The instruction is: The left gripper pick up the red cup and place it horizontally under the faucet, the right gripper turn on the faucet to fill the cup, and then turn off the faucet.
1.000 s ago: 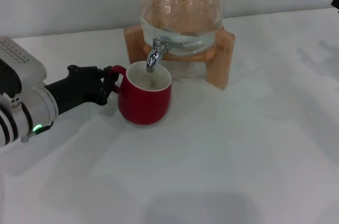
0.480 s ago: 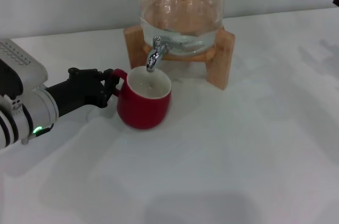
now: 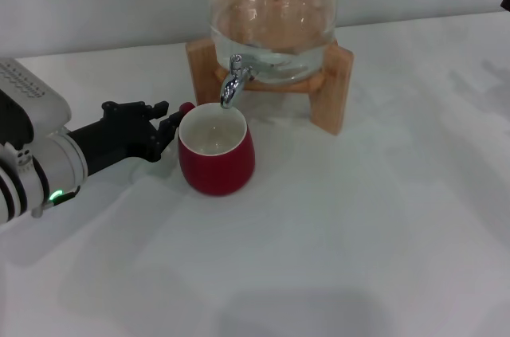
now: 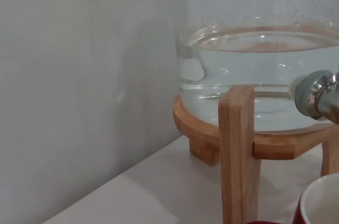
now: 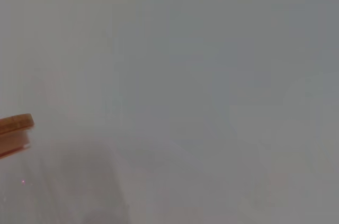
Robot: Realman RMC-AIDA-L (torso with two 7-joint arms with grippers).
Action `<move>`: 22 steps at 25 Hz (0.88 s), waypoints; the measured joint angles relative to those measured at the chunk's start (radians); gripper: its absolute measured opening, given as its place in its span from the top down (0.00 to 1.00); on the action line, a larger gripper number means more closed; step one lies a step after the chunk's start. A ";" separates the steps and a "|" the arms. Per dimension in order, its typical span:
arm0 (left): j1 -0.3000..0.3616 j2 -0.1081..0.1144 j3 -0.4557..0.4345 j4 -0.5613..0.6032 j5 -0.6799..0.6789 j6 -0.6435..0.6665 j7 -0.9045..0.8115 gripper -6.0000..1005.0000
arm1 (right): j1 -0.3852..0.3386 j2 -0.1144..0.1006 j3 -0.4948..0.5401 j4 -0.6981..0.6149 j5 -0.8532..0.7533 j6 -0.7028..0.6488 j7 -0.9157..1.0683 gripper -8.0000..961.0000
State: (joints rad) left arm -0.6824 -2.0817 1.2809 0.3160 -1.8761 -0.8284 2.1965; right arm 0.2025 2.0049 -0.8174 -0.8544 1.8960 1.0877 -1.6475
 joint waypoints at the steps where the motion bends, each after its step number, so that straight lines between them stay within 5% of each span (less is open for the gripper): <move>1: 0.000 0.000 0.000 0.000 0.000 0.000 0.000 0.75 | 0.000 0.000 0.000 0.000 0.000 0.000 0.000 0.18; 22: 0.058 -0.006 0.026 0.042 -0.005 -0.004 -0.038 0.71 | 0.000 0.000 0.012 0.000 0.000 0.001 0.000 0.18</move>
State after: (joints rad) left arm -0.6240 -2.0875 1.3065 0.3578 -1.8806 -0.8321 2.1587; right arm 0.2024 2.0049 -0.8058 -0.8543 1.8960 1.0889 -1.6475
